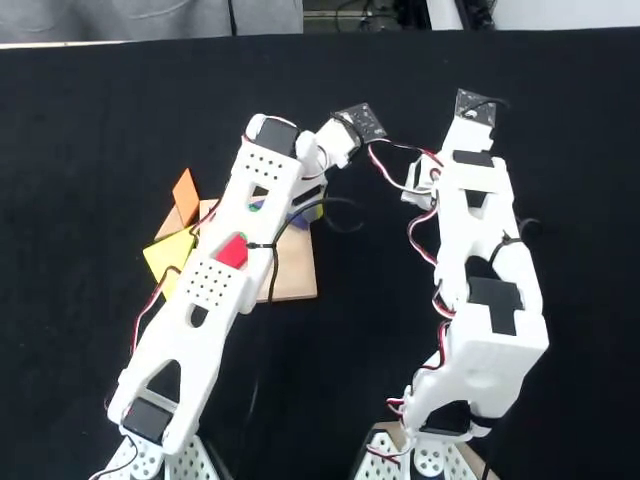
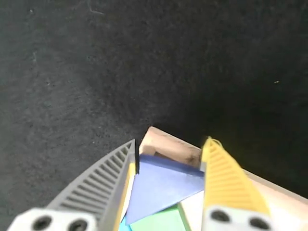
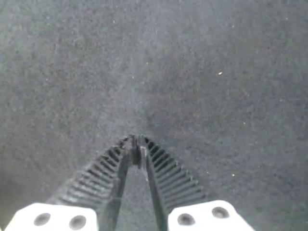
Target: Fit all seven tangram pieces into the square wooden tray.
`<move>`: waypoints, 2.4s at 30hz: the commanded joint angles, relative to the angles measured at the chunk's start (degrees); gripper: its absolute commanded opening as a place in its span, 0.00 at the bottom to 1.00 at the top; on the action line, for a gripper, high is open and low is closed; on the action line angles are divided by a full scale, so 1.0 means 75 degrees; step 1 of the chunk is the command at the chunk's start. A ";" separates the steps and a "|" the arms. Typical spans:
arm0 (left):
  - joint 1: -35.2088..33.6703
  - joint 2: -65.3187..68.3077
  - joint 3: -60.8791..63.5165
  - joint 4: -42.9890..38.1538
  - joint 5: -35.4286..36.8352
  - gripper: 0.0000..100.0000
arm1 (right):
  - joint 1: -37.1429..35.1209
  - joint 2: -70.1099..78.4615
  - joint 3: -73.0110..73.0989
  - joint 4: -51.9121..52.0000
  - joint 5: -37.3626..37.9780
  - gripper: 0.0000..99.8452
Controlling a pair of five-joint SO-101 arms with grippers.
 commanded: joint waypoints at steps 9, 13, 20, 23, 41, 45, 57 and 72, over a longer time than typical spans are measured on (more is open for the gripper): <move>-0.0076 -0.0738 -0.0287 0.0105 -0.0035 0.15 | 0.0070 -0.0451 -0.0498 -0.0047 -0.0023 0.01; -0.0053 -0.1301 -0.0264 0.0105 -0.0023 0.15 | 0.0070 -0.0451 -0.0498 -0.0047 -0.0023 0.01; -0.0381 -0.1524 0.0334 0.0105 -0.0023 0.18 | 0.0070 -0.0451 -0.0498 -0.0047 -0.0023 0.01; -0.0428 -0.1383 0.0768 0.0105 -0.0023 0.18 | 0.0070 -0.0451 -0.0498 -0.0047 -0.0023 0.01; -0.0369 -0.1207 0.1401 0.0105 0.0129 0.18 | 0.0070 -0.0440 -0.0498 -0.0047 -0.0023 0.01; -0.0369 -0.1219 0.0979 0.0117 0.0141 0.18 | 0.0070 -0.0440 -0.0498 -0.0047 -0.0023 0.01; -0.0064 -0.1102 0.0369 0.0105 0.0352 0.18 | 0.0070 -0.0428 -0.0510 -0.0047 -0.0023 0.01; -0.0416 -0.0387 -0.0229 0.0105 0.0305 0.18 | 0.0070 -0.0428 -0.0522 -0.0047 -0.0023 0.01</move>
